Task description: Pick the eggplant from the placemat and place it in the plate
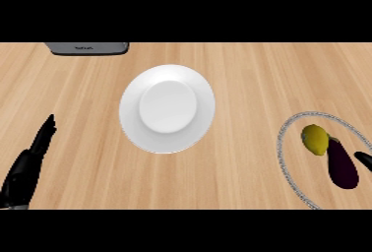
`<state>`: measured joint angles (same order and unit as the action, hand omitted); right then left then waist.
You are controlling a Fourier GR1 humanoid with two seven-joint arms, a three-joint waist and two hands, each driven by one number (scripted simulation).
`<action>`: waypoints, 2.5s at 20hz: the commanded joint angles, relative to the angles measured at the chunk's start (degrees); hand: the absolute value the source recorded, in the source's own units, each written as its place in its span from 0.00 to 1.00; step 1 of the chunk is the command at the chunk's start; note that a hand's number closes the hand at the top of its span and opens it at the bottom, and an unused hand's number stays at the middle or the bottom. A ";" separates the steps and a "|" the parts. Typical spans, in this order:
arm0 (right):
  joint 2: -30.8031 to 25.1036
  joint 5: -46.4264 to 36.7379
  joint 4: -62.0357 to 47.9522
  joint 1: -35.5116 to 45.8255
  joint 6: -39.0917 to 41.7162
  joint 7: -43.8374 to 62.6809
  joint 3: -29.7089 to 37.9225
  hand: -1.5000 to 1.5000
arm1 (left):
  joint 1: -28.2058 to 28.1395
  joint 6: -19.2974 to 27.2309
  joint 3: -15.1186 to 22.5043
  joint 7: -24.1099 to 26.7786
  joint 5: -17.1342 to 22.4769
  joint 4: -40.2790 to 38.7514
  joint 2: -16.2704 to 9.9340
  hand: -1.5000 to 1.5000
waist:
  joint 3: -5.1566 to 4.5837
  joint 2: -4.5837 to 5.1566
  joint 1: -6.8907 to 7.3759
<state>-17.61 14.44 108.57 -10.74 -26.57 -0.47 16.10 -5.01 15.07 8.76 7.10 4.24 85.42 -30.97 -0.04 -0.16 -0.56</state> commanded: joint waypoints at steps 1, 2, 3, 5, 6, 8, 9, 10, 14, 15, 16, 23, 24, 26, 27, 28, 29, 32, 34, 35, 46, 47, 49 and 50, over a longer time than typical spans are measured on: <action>-7.18 -3.12 5.36 -5.58 3.24 10.76 -2.10 0.00 | -1.24 1.03 0.29 0.62 -1.02 0.77 1.44 0.50 | -0.09 0.02 0.21; -9.87 -1.87 3.35 -8.94 8.54 9.60 -1.34 0.00 | 1.55 -0.54 -1.40 -2.96 0.57 1.12 -0.78 0.50 | -0.03 0.01 -0.53; -12.20 -3.51 5.08 -9.27 8.00 14.03 -1.86 0.00 | -0.54 -0.52 -0.69 0.02 0.19 1.10 0.20 0.50 | -0.12 0.04 0.05; -16.78 -2.95 3.21 -8.49 10.75 18.46 -0.17 0.00 | -3.36 1.28 0.95 4.17 -2.07 -1.18 2.66 0.50 | -0.14 0.18 0.61; -18.17 -4.64 3.08 -8.10 11.38 21.35 -2.43 0.00 | -0.32 0.12 -0.26 1.84 -0.84 -0.77 1.65 0.50 | -0.12 0.31 0.71; -20.98 -6.02 2.69 -7.15 12.42 25.37 -2.24 0.00 | -2.35 -1.68 -0.93 1.82 0.24 1.15 0.48 0.50 | -0.05 0.21 1.29; -23.13 -3.03 2.05 -6.65 15.20 27.78 -0.06 0.00 | -1.94 -1.92 -2.22 4.94 -0.06 -2.78 0.40 0.50 | -0.08 0.25 0.86; -25.16 -1.65 0.97 -5.48 16.92 30.61 0.72 0.00 | 1.47 -3.39 -2.36 0.20 0.85 -1.59 -0.62 0.50 | -0.04 0.29 0.64; -27.32 -1.89 -5.47 -1.70 21.77 33.76 -1.27 0.00 | 0.53 -4.11 -2.70 1.56 0.33 -1.41 0.16 0.50 | 0.03 0.25 1.04; -28.75 -1.85 -8.46 0.71 23.16 34.88 -1.83 0.00 | -1.17 -1.40 -0.85 1.94 -1.62 0.77 2.40 0.50 | 0.05 0.28 1.54; -29.28 -1.90 -8.20 3.41 23.73 37.84 -3.92 0.00 | 0.35 -1.44 -0.64 4.06 -3.01 -4.39 3.13 0.50 | 0.00 0.41 1.41; -28.79 -4.45 -20.35 11.11 32.26 37.35 -9.19 0.00 | 2.63 -2.81 -2.24 -0.96 -3.80 -1.07 2.49 0.50 | 0.08 0.35 1.63; -29.21 -4.55 -18.84 10.08 34.10 38.25 -9.79 0.00 | 1.81 -3.09 -2.90 0.16 -3.11 -1.52 3.11 0.50 | 0.05 0.27 1.34; -30.41 -4.64 -21.29 8.53 38.34 36.42 -9.98 0.00 | 0.20 -3.20 -2.48 0.62 -3.39 -0.72 3.68 0.50 | 0.06 0.23 1.19; -29.51 -6.10 -20.18 7.90 38.38 36.11 -11.09 0.00 | -0.53 -2.03 -2.21 -2.29 -4.83 2.63 3.05 0.50 | 0.08 0.14 1.11; -29.62 -5.89 -23.59 11.46 39.97 37.54 -11.56 0.00 | 0.45 -2.53 -3.05 -0.60 -4.61 0.07 3.71 0.50 | 0.06 0.25 1.24; -29.01 -6.73 -29.33 11.92 42.09 30.96 -10.54 0.00 | 3.45 -5.47 -4.79 0.31 -2.82 -2.88 2.93 0.50 | 0.07 0.31 1.02; -26.36 -10.08 -28.71 12.81 42.81 32.38 -11.53 0.00 | -0.87 -4.56 -5.19 -0.29 -4.93 0.47 4.28 0.50 | 0.05 0.16 0.92; -23.44 -12.95 -30.35 13.52 41.69 30.72 -12.68 0.00 | 3.22 -6.88 -6.32 2.72 -4.75 -5.31 5.08 0.50 | 0.04 0.20 0.69; -25.32 -11.78 -31.43 11.05 45.25 27.74 -10.31 0.00 | 0.04 -6.62 -6.52 2.87 -4.67 -2.91 5.58 0.50 | 0.04 0.14 0.65; -18.92 -16.69 -34.22 15.75 50.58 30.49 -8.49 0.00 | -0.07 -9.79 -10.76 1.86 -8.39 -1.20 8.52 0.50 | 0.03 0.12 0.65; -18.31 -18.97 -36.62 16.42 49.47 29.02 -9.73 0.00 | -1.33 -8.80 -9.26 3.42 -10.26 -3.12 9.53 0.50 | 0.03 0.15 0.72; -19.24 -19.42 -38.35 16.92 51.21 27.08 -8.02 0.00 | 2.45 -13.40 -13.77 1.18 -6.72 -3.45 6.26 0.50 | 0.04 0.15 0.65; -16.83 -21.29 -41.40 20.12 49.98 27.34 -8.59 0.00 | 0.88 -10.11 -10.48 2.08 -10.98 -2.87 10.35 0.50 | 0.04 0.16 0.78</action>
<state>-36.88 -3.88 70.58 6.56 23.50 27.39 7.11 -4.08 5.26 -1.49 9.10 -4.58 82.51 -22.47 0.00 0.00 0.14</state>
